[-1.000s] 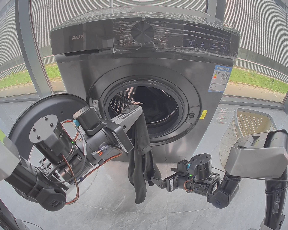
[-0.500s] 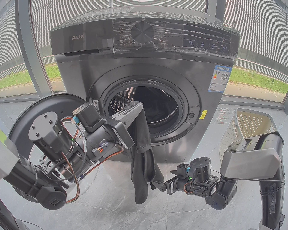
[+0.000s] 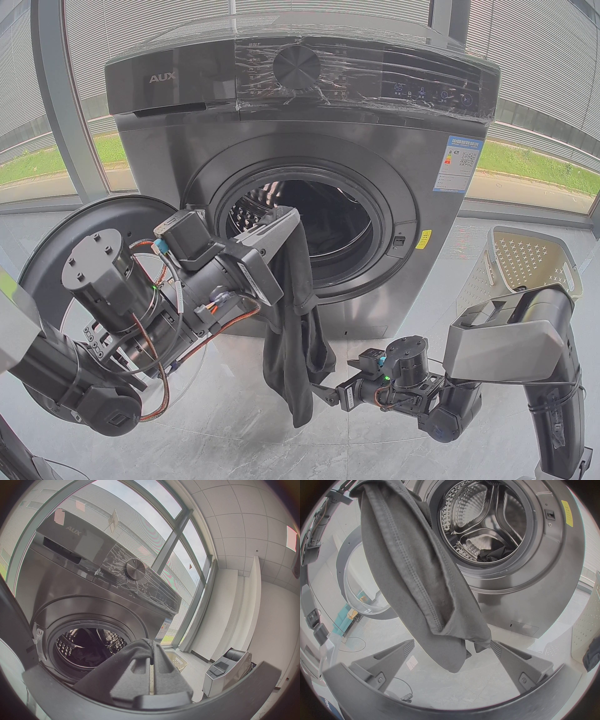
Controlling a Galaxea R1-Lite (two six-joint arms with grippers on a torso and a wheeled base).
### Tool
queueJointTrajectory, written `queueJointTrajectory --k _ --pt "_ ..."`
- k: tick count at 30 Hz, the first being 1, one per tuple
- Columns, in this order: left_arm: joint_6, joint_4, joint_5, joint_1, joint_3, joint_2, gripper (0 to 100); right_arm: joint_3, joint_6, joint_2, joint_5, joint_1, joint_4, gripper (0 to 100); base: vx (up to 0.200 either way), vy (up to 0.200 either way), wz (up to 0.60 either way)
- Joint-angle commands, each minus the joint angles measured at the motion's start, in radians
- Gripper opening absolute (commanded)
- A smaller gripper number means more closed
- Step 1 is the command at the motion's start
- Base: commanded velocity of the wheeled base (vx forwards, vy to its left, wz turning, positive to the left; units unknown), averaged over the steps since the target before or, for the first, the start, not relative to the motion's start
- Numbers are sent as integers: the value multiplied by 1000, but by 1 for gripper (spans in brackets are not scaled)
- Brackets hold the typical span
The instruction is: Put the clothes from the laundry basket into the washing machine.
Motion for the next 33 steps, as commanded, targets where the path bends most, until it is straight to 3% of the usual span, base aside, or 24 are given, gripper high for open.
queueJointTrajectory --k 1,7,8,31,32,33 --pt "0 0 0 0 1 -1 0 -25 -3 36 1 3 -4 100 0 0 0" --pt "0 0 0 -2 6 -10 0 -121 -4 86 -22 -4 -7 100 0 0 0" --pt "0 0 0 -2 8 -10 0 -129 -4 86 -28 -6 -7 0 0 0 0" --pt "14 -8 0 11 21 -10 0 -34 -29 56 -33 -20 -108 0 0 0 0" --pt "14 -8 0 11 21 -10 0 -33 -29 58 -34 -20 -108 100 0 0 0" --pt "14 -9 0 11 21 -10 0 -33 -29 58 -34 -20 -108 100 0 0 0"
